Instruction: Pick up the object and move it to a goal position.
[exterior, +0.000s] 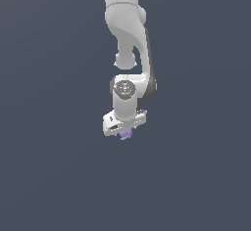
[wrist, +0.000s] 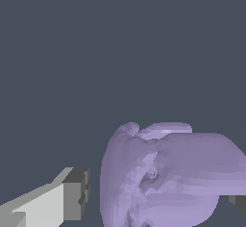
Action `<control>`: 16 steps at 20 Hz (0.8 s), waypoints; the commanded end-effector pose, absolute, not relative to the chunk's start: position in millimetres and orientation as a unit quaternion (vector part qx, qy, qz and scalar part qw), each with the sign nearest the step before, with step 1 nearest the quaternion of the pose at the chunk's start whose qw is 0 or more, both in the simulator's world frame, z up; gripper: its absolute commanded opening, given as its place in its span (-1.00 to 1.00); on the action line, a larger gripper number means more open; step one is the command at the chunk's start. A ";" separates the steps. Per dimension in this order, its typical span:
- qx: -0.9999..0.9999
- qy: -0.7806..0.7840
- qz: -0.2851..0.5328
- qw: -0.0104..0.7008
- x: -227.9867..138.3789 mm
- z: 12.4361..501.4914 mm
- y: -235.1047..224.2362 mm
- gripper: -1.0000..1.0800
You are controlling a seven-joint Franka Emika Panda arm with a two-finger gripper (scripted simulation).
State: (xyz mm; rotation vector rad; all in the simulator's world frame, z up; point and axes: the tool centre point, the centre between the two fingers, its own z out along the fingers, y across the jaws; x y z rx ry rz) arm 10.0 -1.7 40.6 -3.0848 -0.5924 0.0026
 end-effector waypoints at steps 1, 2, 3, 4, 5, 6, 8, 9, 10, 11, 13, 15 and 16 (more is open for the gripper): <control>-0.982 -0.189 0.000 0.000 10.9 39.7 -1.8 -1.00; -0.982 -0.189 0.000 0.000 10.9 39.7 -1.8 -1.00; -0.982 -0.189 0.000 0.000 10.9 39.7 -1.8 -1.00; -0.982 -0.189 0.000 0.000 10.9 39.7 -1.8 -1.00; -0.982 -0.189 0.000 0.000 10.9 39.7 -1.8 -1.00; -0.982 -0.189 0.000 0.000 10.9 39.7 -1.8 -1.00; -0.982 -0.189 0.000 0.000 10.9 39.7 -1.8 -1.00; -0.982 -0.189 0.000 0.000 10.9 39.7 -1.8 -1.00; -0.982 -0.189 0.000 0.000 10.9 39.7 -1.8 -1.00; -0.982 -0.188 0.000 0.000 10.9 40.2 -2.2 -1.00; -0.982 -0.188 0.000 0.000 11.2 41.6 -2.9 -1.00; -0.982 -0.188 0.000 0.000 12.0 45.8 -5.1 -1.00; -0.982 -0.188 0.000 0.000 12.6 48.9 -6.8 -1.00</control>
